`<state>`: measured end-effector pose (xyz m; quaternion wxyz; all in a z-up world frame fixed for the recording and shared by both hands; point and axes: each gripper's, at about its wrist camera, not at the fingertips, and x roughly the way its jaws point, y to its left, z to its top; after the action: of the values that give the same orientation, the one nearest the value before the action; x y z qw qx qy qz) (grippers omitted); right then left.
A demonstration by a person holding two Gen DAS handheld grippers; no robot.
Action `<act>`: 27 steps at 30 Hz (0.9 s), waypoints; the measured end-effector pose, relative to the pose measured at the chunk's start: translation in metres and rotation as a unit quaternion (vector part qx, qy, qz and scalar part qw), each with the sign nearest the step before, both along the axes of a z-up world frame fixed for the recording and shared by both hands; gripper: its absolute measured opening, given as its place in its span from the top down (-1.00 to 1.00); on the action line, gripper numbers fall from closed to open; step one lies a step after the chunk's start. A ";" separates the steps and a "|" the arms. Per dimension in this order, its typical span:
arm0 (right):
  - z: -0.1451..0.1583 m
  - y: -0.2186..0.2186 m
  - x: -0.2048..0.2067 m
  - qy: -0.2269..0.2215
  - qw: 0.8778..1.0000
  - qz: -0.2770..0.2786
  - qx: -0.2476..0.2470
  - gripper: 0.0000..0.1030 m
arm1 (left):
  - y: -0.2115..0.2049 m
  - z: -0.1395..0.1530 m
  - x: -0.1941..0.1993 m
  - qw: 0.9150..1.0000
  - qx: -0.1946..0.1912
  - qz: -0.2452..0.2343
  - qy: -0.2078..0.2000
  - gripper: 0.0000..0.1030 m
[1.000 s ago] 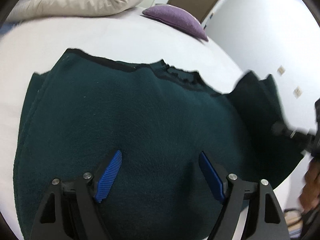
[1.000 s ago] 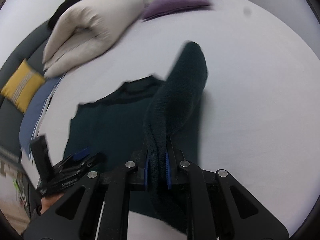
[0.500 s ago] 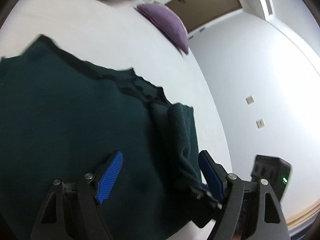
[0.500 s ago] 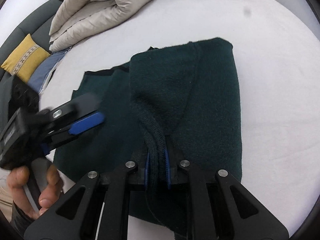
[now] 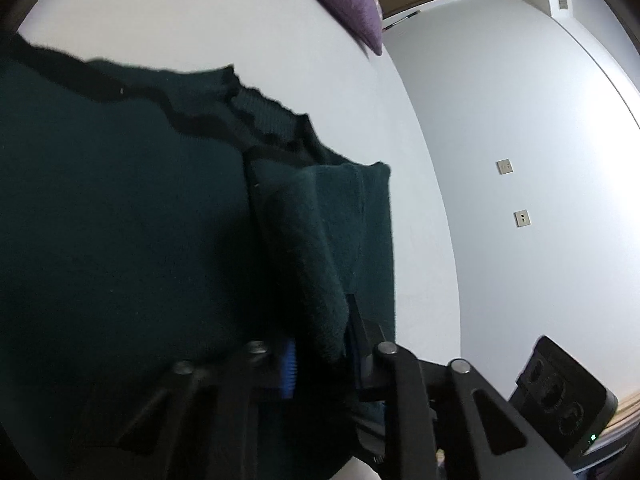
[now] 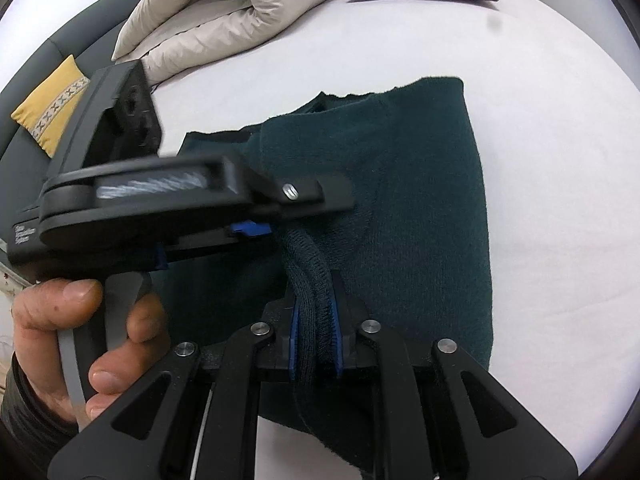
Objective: Fold small clothes
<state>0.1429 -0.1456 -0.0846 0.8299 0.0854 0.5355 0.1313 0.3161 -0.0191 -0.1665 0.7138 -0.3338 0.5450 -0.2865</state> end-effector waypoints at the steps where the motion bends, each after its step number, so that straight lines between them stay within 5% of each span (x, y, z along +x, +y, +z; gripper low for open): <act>1: 0.000 0.000 -0.003 0.000 1.000 0.002 -0.001 0.61 | -0.001 -0.002 0.001 1.000 -0.003 0.001 0.003 0.72; 3: 0.005 -0.001 -0.013 -0.001 1.000 0.011 0.005 0.48 | -0.001 -0.005 0.003 1.000 -0.015 0.004 0.008 0.73; 5: 0.015 -0.008 -0.033 -0.015 1.000 0.014 0.010 0.10 | 0.002 -0.008 -0.002 1.000 -0.016 0.002 0.006 0.73; 8: 0.035 -0.033 -0.073 -0.045 0.998 0.002 0.048 -0.05 | 0.008 -0.010 -0.004 1.000 -0.024 0.003 0.007 0.74; 17: 0.017 -0.131 -0.135 -0.046 0.977 -0.108 0.176 -0.10 | 0.019 0.003 -0.011 1.000 -0.030 -0.001 -0.008 0.75; 21: 0.003 -0.146 -0.131 -0.052 0.979 -0.138 0.140 -0.11 | 0.046 0.019 -0.015 1.000 -0.018 0.005 -0.021 0.75; 27: -0.010 -0.119 -0.105 -0.053 0.986 -0.105 0.119 -0.11 | 0.104 0.034 -0.019 0.999 0.013 0.024 -0.037 0.75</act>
<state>0.0379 -0.2648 -0.0946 0.8502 0.2327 0.4591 0.1105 0.2973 0.0845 -0.1325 0.7440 -0.3270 0.5139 -0.2745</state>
